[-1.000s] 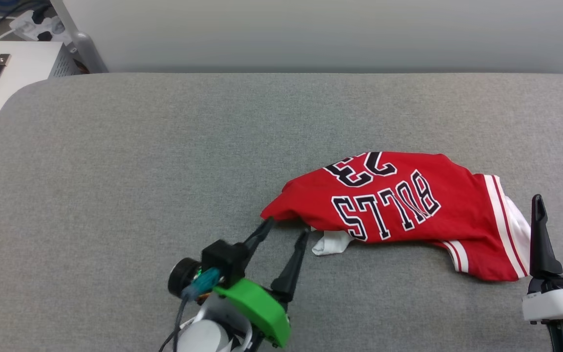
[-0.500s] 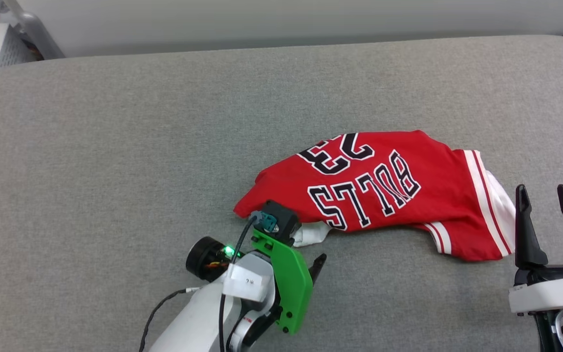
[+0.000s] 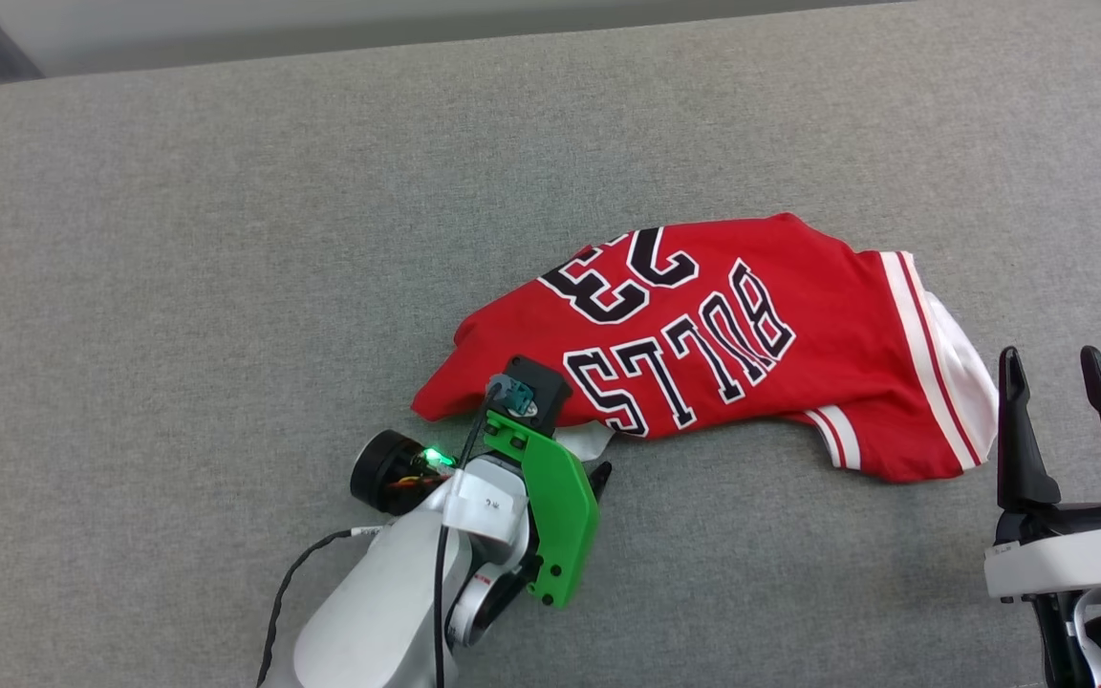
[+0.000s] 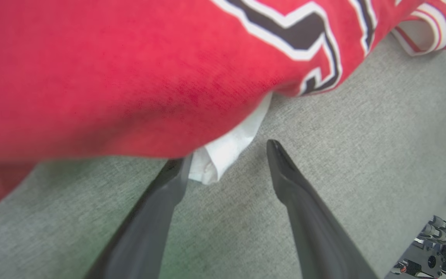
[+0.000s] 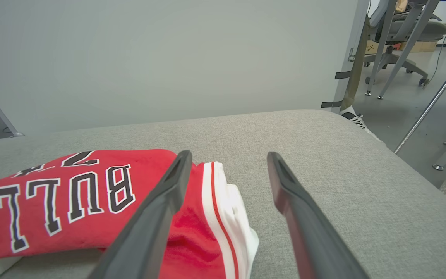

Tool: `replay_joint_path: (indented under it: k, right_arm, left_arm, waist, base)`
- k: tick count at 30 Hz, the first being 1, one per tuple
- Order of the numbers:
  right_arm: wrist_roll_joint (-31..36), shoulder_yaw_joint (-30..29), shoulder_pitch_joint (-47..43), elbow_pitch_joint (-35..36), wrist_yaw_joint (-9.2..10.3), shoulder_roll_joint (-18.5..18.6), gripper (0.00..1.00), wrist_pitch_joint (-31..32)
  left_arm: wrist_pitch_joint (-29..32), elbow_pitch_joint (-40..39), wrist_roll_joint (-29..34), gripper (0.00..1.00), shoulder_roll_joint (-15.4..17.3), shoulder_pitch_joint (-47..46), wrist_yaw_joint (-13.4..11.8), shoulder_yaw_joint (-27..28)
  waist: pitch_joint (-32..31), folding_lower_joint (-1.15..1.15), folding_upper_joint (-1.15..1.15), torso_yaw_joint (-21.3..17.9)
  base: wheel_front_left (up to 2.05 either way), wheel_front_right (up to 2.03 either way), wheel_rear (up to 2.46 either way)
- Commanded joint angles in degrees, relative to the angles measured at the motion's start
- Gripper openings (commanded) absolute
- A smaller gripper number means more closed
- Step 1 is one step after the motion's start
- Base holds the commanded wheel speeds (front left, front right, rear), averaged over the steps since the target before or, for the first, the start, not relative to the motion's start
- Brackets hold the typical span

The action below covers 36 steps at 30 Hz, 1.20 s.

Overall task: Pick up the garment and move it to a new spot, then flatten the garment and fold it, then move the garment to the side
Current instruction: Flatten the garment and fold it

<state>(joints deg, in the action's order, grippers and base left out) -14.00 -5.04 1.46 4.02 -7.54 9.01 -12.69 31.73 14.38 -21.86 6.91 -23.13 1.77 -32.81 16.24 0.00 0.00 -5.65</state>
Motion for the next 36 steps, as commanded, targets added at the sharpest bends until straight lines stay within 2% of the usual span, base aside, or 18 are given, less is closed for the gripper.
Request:
replay_joint_path:
  k: [1,2,3,4,11,18,26,33,36]
  right_arm:
    - [0.5,0.2,0.9,-0.2,0.05,-0.4,1.00,-0.5]
    - [0.6,0.2,1.0,-0.3,0.05,-0.4,1.00,-0.5]
    - [0.6,0.2,1.1,-0.4,0.05,-0.4,1.00,-0.6]
    - [0.7,0.1,1.1,-0.5,0.05,-0.3,1.00,-0.6]
    - [1.3,-0.3,1.1,-1.6,0.05,0.0,1.00,-0.7]
    - [1.3,-1.0,0.2,-2.7,0.05,0.3,1.00,-0.5]
    - [1.0,-1.9,-2.1,-3.9,0.05,0.4,1.00,0.1]
    - [0.8,-1.9,-2.7,-4.6,0.05,0.1,1.00,0.3]
    - [0.8,-1.8,-2.7,-4.8,0.05,0.1,1.00,0.4]
  left_arm:
    - [0.0,1.2,-0.2,1.00,-0.3,-1.1,0.0,0.0]
    - [0.1,2.0,-0.6,0.75,-0.4,-1.1,0.2,0.0]
    - [0.0,2.5,-0.8,0.28,-0.5,-1.2,0.4,0.0]
    - [-0.3,3.0,-1.4,0.00,-0.7,-1.2,0.6,0.1]
    - [-2.7,4.6,-4.1,0.00,-1.0,-0.4,1.8,1.0]
    - [-4.2,1.6,-6.7,0.00,1.0,3.7,1.8,2.8]
    - [-1.9,-8.7,-9.4,0.00,7.0,9.3,0.1,6.9]
    - [4.4,-17.2,-12.8,0.00,13.7,12.3,-0.8,11.0]
    - [6.2,-19.3,-14.5,0.00,15.6,12.7,-1.2,13.0]
  waist:
    - [0.4,0.00,0.00,-0.2]
    - [0.5,0.00,0.00,-0.2]
    - [0.6,0.00,0.00,-0.1]
    - [0.7,0.00,0.00,0.0]
    - [-0.3,0.00,0.00,1.7]
    - [-4.5,0.00,0.00,4.6]
    - [-8.7,0.00,0.00,9.0]
    - [-10.1,0.00,0.00,11.7]
    - [-10.2,0.00,0.00,12.3]
  base:
    - [0.00,0.00,0.00]
    - [0.00,0.00,0.00]
    - [0.00,0.00,0.00]
    - [0.00,0.00,0.00]
    - [0.00,0.00,0.00]
    - [0.00,0.00,0.00]
    - [0.00,0.00,0.00]
    - [0.00,0.00,0.00]
    - [0.00,0.00,0.00]
